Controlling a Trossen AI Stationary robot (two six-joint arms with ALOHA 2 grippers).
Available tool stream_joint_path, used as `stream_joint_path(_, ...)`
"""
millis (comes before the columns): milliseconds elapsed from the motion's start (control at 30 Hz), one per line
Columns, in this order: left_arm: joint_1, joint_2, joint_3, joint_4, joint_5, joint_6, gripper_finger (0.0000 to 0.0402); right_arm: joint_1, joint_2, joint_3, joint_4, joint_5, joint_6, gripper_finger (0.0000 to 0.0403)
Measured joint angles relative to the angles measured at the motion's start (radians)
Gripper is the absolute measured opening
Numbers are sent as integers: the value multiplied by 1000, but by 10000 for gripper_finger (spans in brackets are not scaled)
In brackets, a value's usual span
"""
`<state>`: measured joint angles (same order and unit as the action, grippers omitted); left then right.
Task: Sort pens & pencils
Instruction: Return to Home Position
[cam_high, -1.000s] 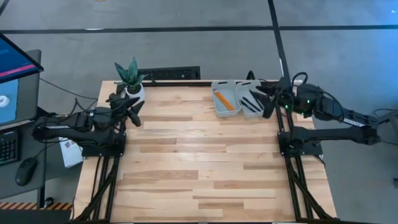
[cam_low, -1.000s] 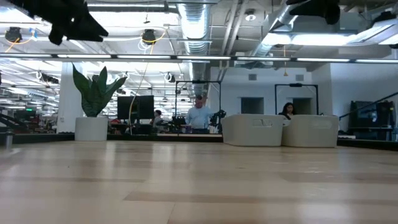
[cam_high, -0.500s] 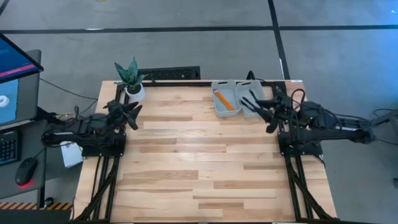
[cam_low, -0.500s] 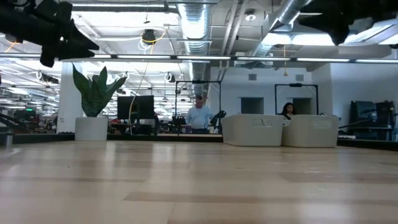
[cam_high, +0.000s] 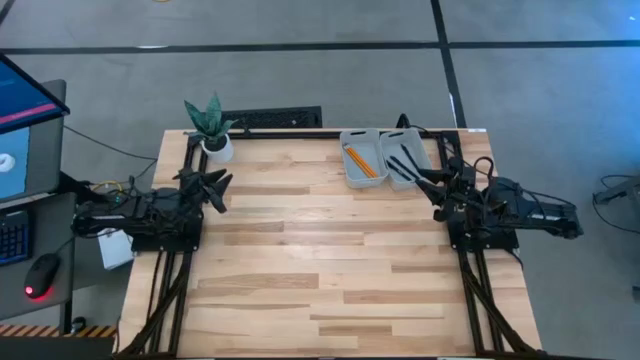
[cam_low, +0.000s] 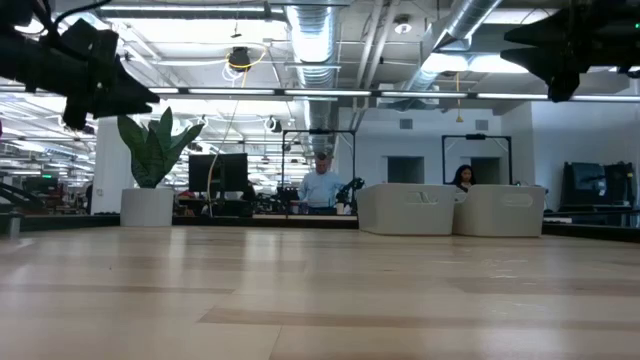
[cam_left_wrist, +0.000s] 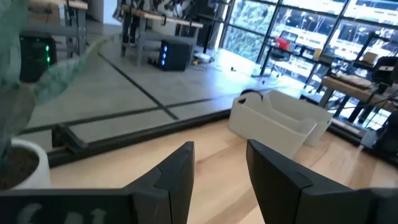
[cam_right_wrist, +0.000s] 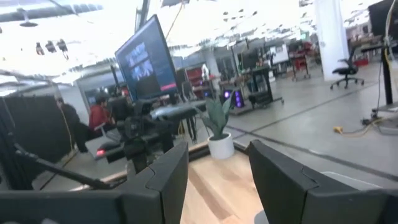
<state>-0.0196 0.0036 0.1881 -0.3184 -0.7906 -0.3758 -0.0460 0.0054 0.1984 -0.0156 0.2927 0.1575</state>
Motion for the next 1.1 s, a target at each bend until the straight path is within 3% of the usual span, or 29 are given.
stream_joint_path(533, 0, 0, -49, -63, 67, -31, 137, -2, -1, -119, 63, 34, 0, 194)
stream_joint_path(1100, 0, 0, -46, -92, 49, 15, 137, -2, 5, -120, -167, 162, 98, 193)
